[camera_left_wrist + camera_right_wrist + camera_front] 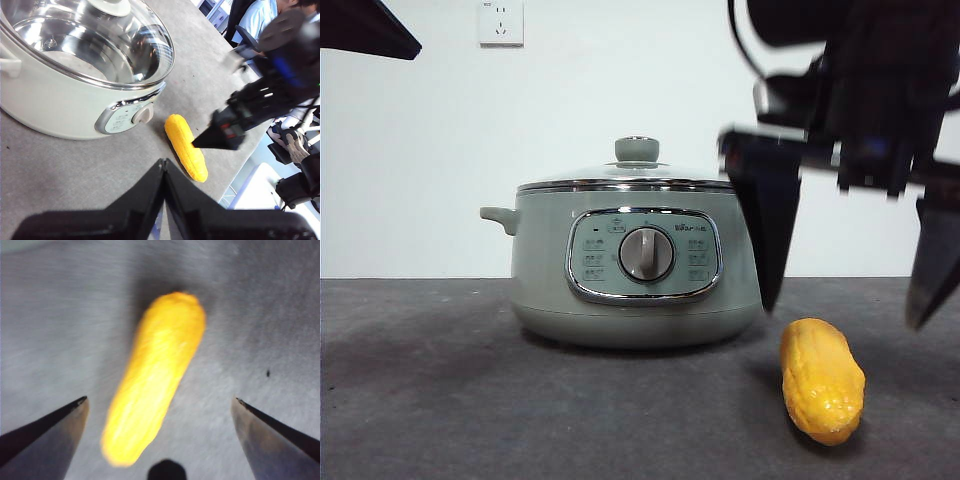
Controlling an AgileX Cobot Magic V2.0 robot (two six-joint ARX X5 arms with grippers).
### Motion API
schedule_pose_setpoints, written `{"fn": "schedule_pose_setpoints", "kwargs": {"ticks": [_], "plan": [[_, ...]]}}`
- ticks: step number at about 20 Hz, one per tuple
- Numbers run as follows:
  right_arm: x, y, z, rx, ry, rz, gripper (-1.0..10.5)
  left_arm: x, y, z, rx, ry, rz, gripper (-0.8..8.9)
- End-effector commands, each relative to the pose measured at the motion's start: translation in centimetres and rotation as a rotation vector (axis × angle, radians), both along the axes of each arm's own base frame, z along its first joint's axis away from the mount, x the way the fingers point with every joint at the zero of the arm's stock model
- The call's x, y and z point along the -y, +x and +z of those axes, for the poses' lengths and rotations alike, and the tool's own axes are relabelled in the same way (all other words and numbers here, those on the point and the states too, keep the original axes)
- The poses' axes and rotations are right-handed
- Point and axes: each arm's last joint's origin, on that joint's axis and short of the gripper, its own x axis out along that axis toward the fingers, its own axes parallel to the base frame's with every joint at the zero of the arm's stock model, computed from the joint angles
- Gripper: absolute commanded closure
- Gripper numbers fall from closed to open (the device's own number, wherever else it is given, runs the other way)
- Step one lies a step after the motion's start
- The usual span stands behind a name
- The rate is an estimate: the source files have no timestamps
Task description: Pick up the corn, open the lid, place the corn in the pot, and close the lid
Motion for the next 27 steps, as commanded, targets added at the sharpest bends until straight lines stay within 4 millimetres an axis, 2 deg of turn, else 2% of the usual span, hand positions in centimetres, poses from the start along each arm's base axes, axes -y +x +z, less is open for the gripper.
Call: {"fn": "schedule_pose_setpoints", "kwargs": {"ticks": [1, 11, 12, 14, 15, 19, 21, 23, 27], "plan": [[-0.5, 0.7, -1.3, -0.013, -0.017, -0.011, 4.7, 0.1, 0.0, 0.0, 0.029, 0.012, -0.017, 8.19], [-1.6, 2.1, -4.3, -0.043, -0.033, -0.007, 5.0, 0.1, 0.1, -0.1, 0.043, 0.026, -0.027, 8.19], [-1.7, 2.1, -4.4, -0.045, -0.033, -0.006, 5.9, 0.1, 0.1, -0.1, 0.043, 0.025, -0.027, 8.19], [-1.6, 2.1, -4.4, -0.048, -0.034, -0.005, 9.2, 0.1, 0.2, -0.1, 0.041, 0.026, -0.027, 8.18], [-1.6, 2.1, -4.4, -0.049, -0.034, 0.006, 9.6, 0.1, 0.2, -0.1, 0.039, 0.026, -0.027, 8.18], [-1.6, 2.0, -4.3, -0.053, -0.042, 0.031, 9.6, 0.2, 0.7, -0.4, 0.020, 0.038, -0.016, 8.19], [-1.3, 1.7, -3.4, -0.056, -0.054, 0.063, 9.6, 0.3, 1.5, 0.0, -0.003, 0.056, 0.000, 8.19], [-0.9, 1.2, -1.8, -0.043, -0.053, 0.102, 9.6, 0.5, 2.7, 0.8, -0.031, 0.067, -0.004, 8.19], [0.5, -0.5, 3.2, 0.012, -0.045, 0.172, 9.6, 1.5, 5.8, 3.1, -0.051, 0.126, -0.022, 8.19]]}}
